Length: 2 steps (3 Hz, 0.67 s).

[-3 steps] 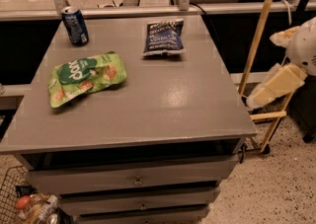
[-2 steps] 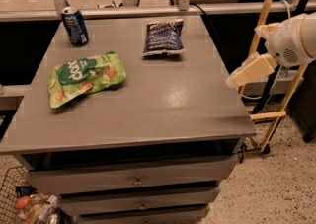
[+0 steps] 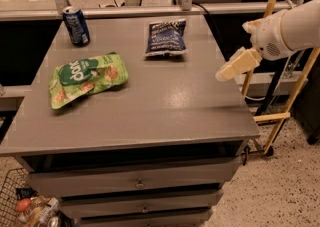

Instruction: Pick blue chip bag

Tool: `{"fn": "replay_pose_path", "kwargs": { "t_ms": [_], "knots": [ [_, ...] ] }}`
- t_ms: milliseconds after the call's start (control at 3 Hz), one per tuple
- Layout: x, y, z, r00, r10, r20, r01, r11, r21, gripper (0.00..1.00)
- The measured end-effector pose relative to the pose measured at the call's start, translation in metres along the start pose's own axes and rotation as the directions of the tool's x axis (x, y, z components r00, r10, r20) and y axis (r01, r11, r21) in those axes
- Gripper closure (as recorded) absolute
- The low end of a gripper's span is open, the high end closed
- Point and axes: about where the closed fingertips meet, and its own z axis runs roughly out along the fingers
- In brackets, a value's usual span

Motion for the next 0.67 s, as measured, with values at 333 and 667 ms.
{"fn": "replay_pose_path", "kwargs": {
  "t_ms": [333, 667],
  "knots": [
    [-0.011, -0.011, 0.041, 1.0, -0.008, -0.012, 0.008, 1.0, 0.004, 0.0],
    [-0.022, -0.013, 0.084, 1.0, 0.01, -0.021, -0.01, 1.0, -0.002, 0.0]
  ]
}}
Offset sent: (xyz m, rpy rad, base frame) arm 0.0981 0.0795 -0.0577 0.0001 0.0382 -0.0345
